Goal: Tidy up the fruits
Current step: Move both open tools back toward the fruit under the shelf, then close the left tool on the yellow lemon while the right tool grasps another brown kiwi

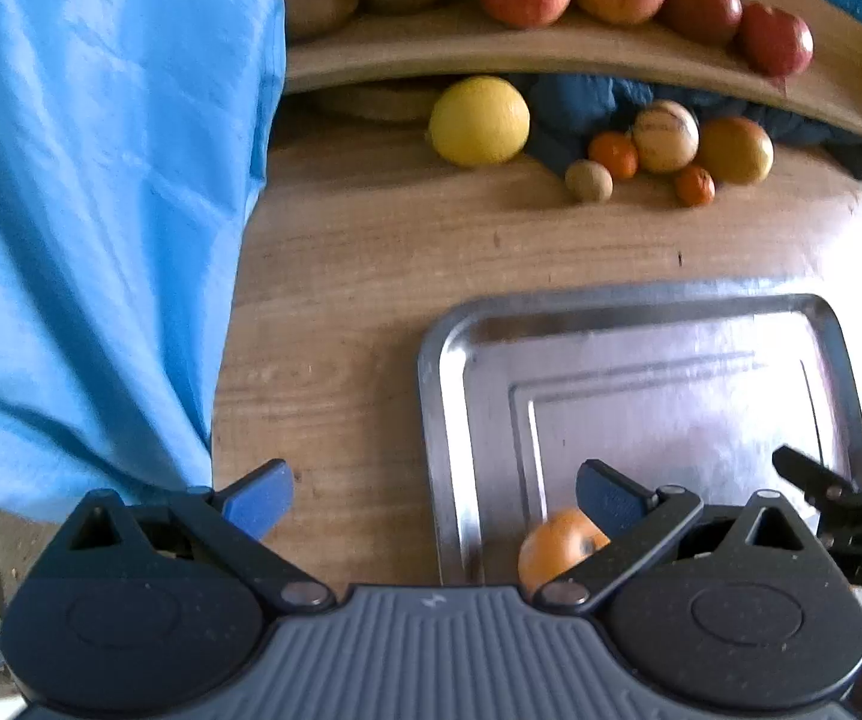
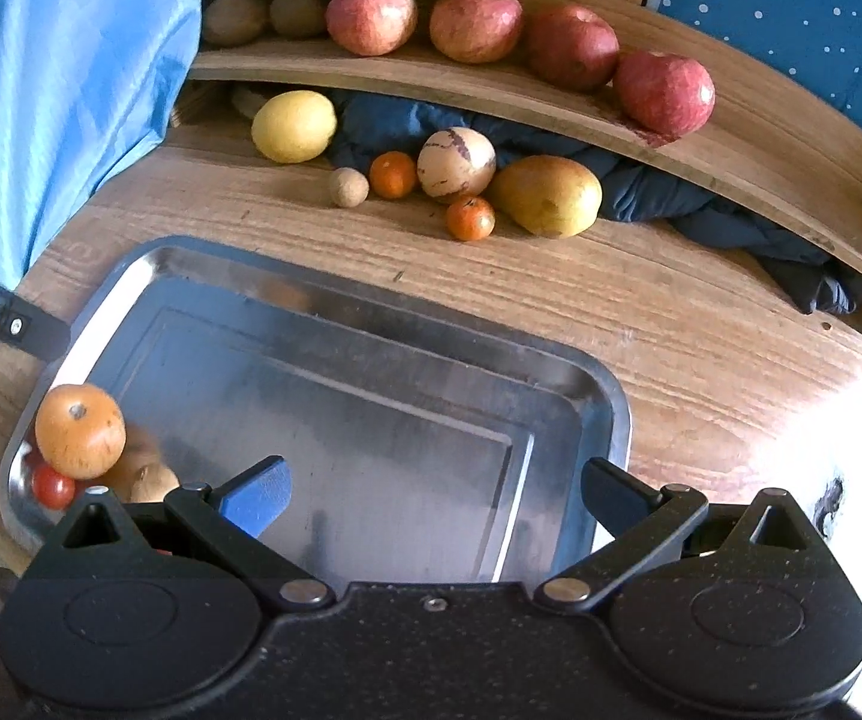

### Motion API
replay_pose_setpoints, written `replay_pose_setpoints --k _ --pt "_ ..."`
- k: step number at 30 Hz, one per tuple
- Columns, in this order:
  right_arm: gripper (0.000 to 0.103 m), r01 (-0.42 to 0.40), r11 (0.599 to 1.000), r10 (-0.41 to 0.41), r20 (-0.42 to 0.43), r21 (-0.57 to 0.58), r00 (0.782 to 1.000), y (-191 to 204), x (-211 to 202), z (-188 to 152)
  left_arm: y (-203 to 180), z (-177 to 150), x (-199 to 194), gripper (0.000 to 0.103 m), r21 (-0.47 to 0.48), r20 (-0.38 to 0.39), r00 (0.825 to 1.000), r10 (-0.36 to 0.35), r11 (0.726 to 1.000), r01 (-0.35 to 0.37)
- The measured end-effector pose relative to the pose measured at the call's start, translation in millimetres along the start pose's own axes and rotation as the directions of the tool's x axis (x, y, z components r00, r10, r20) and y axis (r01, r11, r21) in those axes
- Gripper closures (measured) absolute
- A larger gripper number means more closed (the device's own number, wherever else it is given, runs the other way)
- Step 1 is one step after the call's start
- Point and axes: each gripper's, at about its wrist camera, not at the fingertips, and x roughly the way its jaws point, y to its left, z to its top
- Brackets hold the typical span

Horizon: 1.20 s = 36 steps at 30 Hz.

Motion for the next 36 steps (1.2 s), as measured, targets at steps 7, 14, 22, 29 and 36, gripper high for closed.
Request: replay_pose_setpoints --k 7,14,22,29,36 --pt "0.001 0.016 1.000 -0.017 0.009 0.025 1.000 2.9 5.5 9.6 5.1 19.4 6.1 0.001 0.000 0.027 1.000 -0.008 1.000 0.008" --pt "0.001 0.020 0.996 -0.024 0.046 0.088 0.999 -0.5 7.3 18.5 6.8 43.2 17.2 0.001 0.010 0.045 0.999 -0.020 1.000 0.020" --pt "0.001 0.014 0.992 -0.023 0.070 0.128 0.997 3.4 13.2 32.6 6.6 68.4 31.3 0.001 0.032 0.053 0.998 -0.034 0.999 0.032" --pt "0.001 0.007 0.992 -0.015 0.068 0.125 0.998 10.9 22.1 41.7 7.7 90.9 45.3 0.001 0.034 0.069 0.996 -0.054 0.998 0.051" --pt "0.001 -0.008 0.995 -0.001 0.084 0.101 0.996 19.6 34.4 59.8 7.9 110.0 55.6 0.001 0.022 0.087 0.993 -0.081 0.997 0.080"
